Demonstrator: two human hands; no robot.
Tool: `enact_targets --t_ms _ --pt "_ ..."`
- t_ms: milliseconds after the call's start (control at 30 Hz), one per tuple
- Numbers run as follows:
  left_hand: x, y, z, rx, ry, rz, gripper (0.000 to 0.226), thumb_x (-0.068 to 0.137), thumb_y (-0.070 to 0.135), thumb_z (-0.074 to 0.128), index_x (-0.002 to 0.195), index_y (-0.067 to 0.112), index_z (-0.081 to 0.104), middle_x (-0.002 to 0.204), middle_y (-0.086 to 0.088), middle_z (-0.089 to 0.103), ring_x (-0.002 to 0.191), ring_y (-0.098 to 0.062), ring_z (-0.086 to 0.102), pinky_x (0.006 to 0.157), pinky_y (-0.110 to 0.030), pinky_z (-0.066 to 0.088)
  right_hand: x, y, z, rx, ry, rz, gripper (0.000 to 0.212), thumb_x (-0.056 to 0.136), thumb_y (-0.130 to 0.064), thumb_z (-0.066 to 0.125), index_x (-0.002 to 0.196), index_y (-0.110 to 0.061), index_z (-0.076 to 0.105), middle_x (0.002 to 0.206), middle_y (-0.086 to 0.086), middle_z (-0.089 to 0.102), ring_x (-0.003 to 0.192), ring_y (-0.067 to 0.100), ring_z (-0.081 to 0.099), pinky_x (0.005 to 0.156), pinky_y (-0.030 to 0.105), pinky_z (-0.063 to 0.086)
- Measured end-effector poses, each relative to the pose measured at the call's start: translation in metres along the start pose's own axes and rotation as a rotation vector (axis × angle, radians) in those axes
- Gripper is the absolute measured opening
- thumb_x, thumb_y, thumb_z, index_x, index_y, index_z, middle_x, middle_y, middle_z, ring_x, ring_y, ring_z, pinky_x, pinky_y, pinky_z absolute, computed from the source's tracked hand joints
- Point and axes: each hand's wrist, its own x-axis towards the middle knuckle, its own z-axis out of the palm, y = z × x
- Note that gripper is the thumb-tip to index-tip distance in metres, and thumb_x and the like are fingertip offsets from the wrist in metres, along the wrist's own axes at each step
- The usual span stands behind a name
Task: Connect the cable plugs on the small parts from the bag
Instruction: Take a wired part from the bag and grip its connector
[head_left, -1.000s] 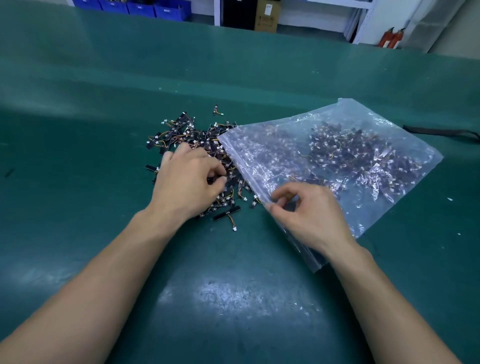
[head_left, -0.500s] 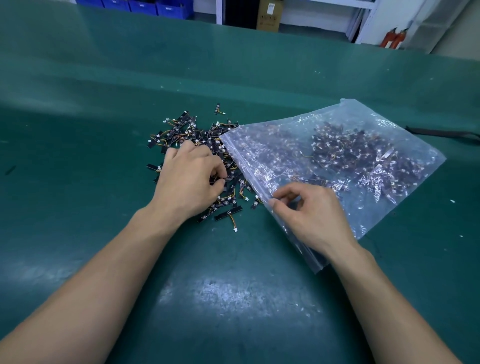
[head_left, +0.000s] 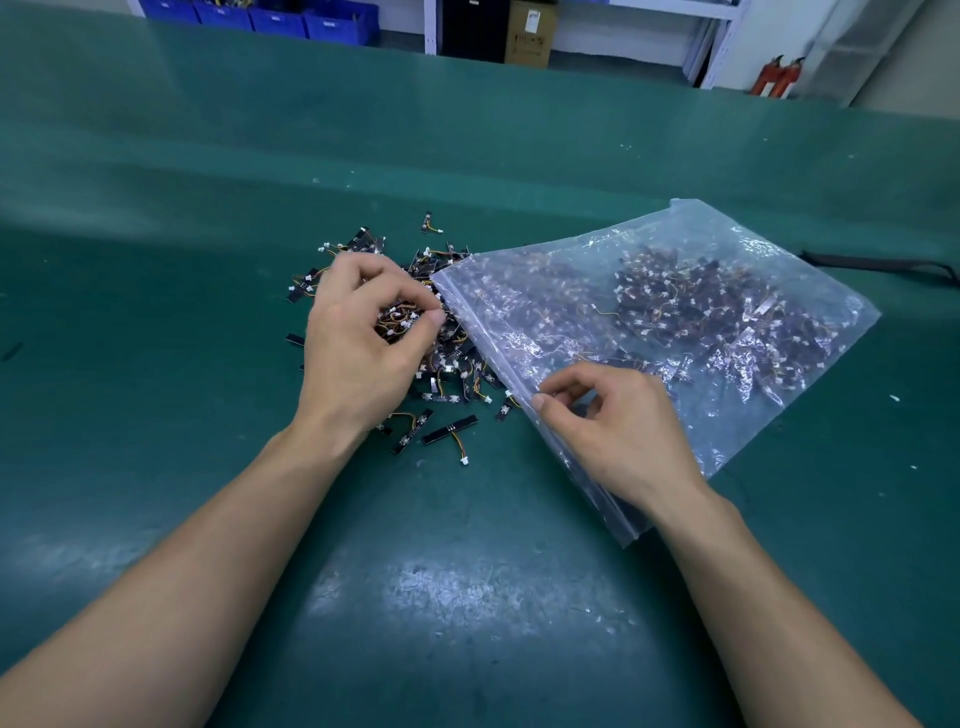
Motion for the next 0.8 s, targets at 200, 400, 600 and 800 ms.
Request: enact_targets --t_ms 200,400,600,800 --pt "0.0011 0.0001 -0.0005 -0.13 0.097 -0.067 0.02 0.083 0.017 0.075 0.082 0.036 0.068 0.098 0.011 0.058 0.083 0.001 0.052 0.075 -0.012 0.038 0.0004 0.0003 -0.0001 0.019 0.012 0.008 0.007 0.084 -0.038 0.076 0.084 -0.031 0.074 0.074 -0.027 0.066 0.062 -0.004 0.056 0.059 0.015 0.038" --pt "-0.0006 -0.0015 -0.0001 -0.089 0.01 -0.06 0.015 0.086 0.017 0.074 0.082 0.03 0.069 0.089 0.014 0.065 0.066 -0.01 0.053 0.064 -0.012 0.04 0.0006 0.0 0.0002 0.035 0.025 0.007 0.006 0.085 -0.037 0.076 0.083 -0.032 0.074 0.072 -0.026 0.066 0.06 -0.002 0.056 0.06 0.02 0.04" --pt "-0.0045 -0.0089 -0.0009 0.095 -0.201 -0.058 0.009 0.091 0.024 0.071 0.087 0.029 0.065 0.068 0.01 0.063 0.066 -0.007 0.057 0.061 -0.026 0.044 -0.0001 0.0007 0.0003 0.037 0.019 0.0 0.006 0.084 -0.038 0.076 0.081 -0.033 0.074 0.072 -0.026 0.066 0.058 -0.003 0.055 0.059 0.02 0.039" --pt "-0.0049 -0.0044 -0.003 0.145 -0.139 0.061 0.005 0.096 0.02 0.064 0.099 0.024 0.065 0.082 0.008 0.068 0.073 -0.016 0.06 0.07 -0.038 0.05 0.0009 0.0015 0.0006 0.03 0.025 -0.01 0.006 0.085 -0.038 0.075 0.081 -0.034 0.073 0.073 -0.027 0.066 0.06 -0.003 0.056 0.058 0.017 0.038"
